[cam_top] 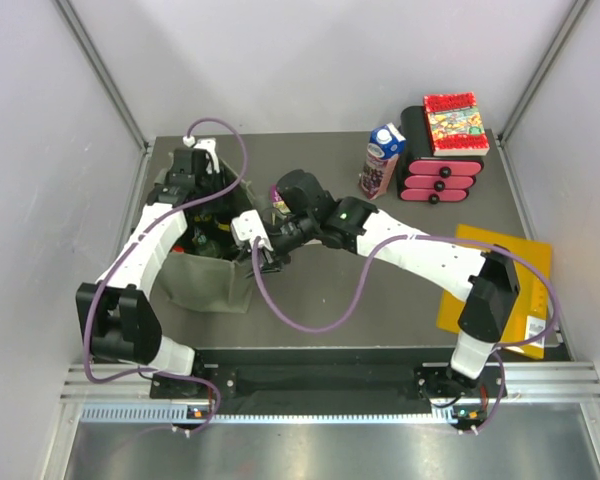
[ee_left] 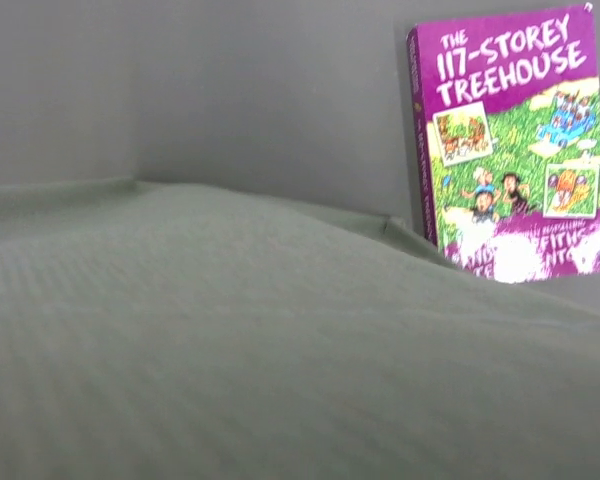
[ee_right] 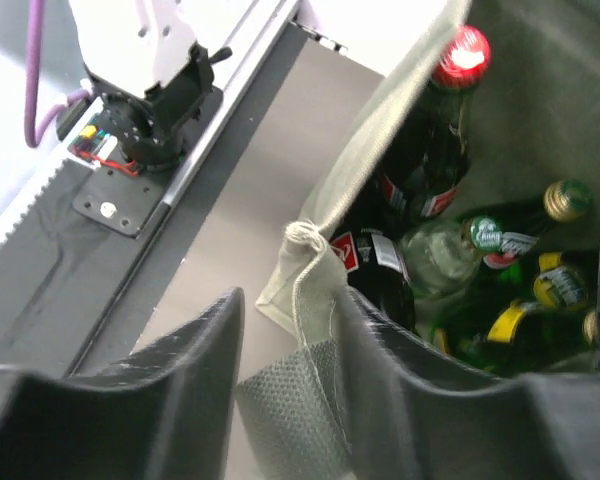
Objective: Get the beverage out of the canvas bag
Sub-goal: Take out the drink from the canvas bag.
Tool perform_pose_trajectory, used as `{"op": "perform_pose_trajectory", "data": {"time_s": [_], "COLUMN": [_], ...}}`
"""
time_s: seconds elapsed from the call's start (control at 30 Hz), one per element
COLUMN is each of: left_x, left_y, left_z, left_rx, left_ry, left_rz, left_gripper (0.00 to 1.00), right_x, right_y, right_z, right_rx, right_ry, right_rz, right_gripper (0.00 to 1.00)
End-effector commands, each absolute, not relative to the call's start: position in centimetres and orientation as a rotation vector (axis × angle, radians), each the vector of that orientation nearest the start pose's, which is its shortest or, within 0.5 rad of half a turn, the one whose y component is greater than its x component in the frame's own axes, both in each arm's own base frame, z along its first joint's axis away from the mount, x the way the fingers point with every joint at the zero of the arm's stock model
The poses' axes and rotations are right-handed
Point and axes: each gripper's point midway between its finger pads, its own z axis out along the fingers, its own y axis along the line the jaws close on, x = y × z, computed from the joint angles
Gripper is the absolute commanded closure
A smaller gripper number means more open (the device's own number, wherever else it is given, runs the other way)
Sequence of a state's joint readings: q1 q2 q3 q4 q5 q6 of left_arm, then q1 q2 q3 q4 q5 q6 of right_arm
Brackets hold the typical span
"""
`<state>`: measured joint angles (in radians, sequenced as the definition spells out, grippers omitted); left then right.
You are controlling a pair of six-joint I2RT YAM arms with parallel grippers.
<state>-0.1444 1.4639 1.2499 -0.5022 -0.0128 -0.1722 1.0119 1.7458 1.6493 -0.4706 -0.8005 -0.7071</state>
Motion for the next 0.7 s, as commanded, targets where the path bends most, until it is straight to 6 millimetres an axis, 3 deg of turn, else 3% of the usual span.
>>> {"op": "perform_pose_trajectory", "data": {"time_s": [0.0, 0.17, 0.53, 0.67], "left_x": [41.1, 40.7, 40.0, 39.6], "left_y": [-6.0, -6.2, -6.1, -6.0], "left_z": [27.9, 31.5, 35.7, 36.5], "left_rx": [0.009, 0.016, -0.005, -0.017], "left_ry": [2.072, 2.018, 1.979, 1.983], "left_rz": [-0.138, -0.154, -0.167, -0.172], "left_gripper": [1.0, 1.0, 1.0, 1.0], "right_x": [18.2, 20.3, 24.0, 24.9], "right_y": [47.0, 47.4, 46.9, 47.8], "right_z": [26.4, 30.3, 38.2, 38.6], "right_rx": [-1.791, -1.648, -1.355, -1.275], "right_ry": [1.167, 1.19, 1.212, 1.281], "right_rz": [1.082, 1.141, 1.269, 1.328], "right_gripper": [0.5, 0.44, 0.4, 0.38]}}
